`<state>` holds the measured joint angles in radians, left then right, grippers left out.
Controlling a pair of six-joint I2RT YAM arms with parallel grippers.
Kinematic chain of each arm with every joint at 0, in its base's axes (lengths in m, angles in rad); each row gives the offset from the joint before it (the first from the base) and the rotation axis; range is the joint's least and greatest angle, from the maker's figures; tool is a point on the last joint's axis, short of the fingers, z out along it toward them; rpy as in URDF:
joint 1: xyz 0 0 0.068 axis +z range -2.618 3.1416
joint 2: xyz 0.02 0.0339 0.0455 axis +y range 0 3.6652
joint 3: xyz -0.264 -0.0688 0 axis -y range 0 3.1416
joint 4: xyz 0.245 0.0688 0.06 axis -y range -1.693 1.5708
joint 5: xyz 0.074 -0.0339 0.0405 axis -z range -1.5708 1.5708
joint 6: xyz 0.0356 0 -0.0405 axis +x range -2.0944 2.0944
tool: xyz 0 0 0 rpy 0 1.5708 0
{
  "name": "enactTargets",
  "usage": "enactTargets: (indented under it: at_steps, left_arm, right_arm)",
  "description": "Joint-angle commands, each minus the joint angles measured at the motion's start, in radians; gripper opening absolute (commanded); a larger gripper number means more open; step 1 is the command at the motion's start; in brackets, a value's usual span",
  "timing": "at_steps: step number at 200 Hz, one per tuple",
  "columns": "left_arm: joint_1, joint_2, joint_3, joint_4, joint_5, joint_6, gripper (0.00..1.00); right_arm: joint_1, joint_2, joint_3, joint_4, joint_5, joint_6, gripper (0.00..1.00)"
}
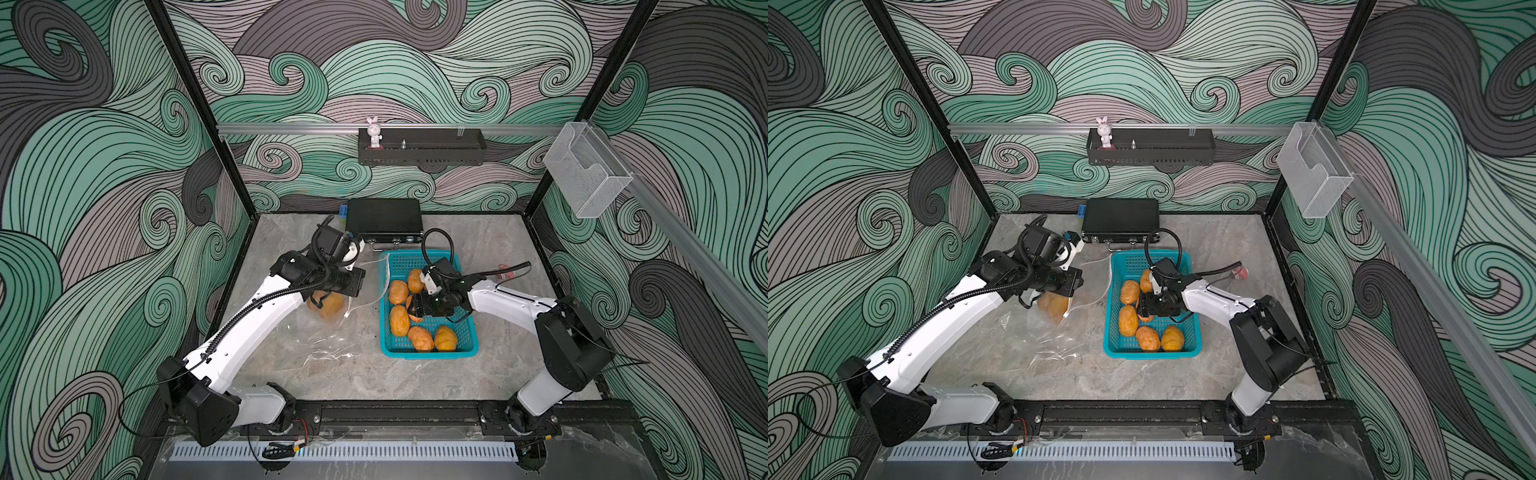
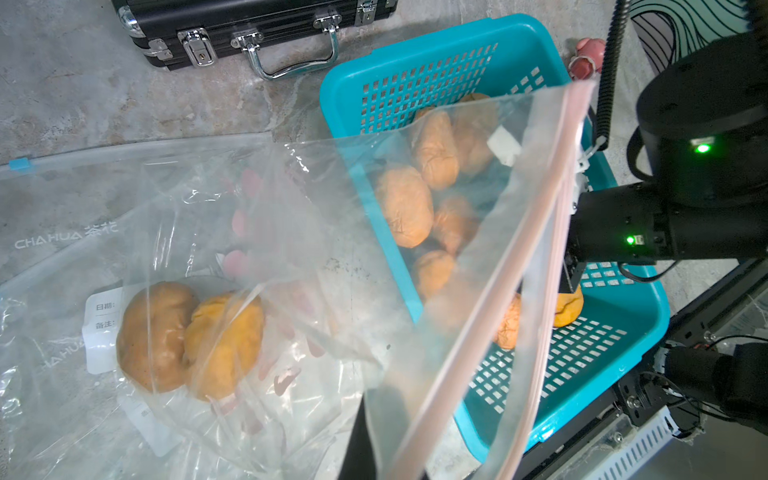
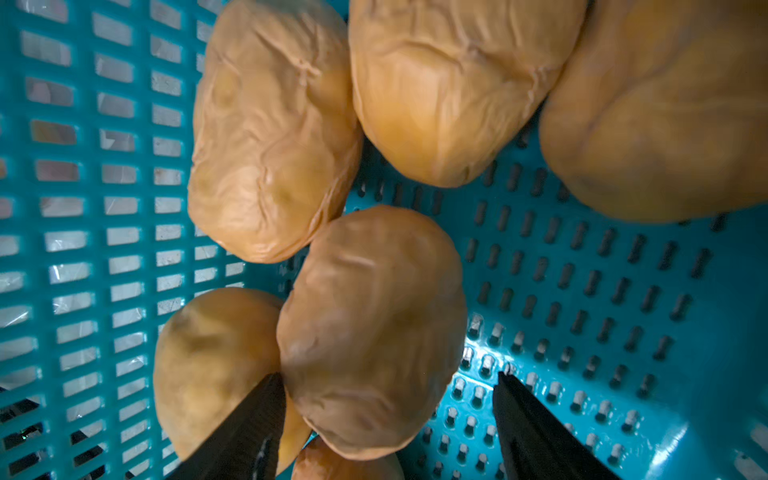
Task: Put the potatoes into a zipper bag and zip it
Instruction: Pick up the potato from the basket.
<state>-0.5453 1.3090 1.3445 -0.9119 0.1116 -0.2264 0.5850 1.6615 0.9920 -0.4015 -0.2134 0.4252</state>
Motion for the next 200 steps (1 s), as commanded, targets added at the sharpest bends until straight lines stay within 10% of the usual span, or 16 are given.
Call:
enactTargets:
  at_steps: [1, 72, 200]
  left_arm:
    - [0.011, -0.021, -0.002, 0.012, 0.014, 0.013, 0.0]
    - [0.014, -0.025, -0.01, 0.011, 0.019, 0.021, 0.0]
    - [0.018, -0.026, -0.016, 0.017, 0.043, 0.022, 0.0]
  right_arm:
    - [-0.003, 0.032, 0.04, -0.016, 0.022, -0.013, 0.75]
    - [-0.001, 0.066, 0.017, 0.002, 0.08, -0.009, 0.65]
    - [0.028, -0.459, -0.155, 0.218, 0.041, -0.03, 0.46]
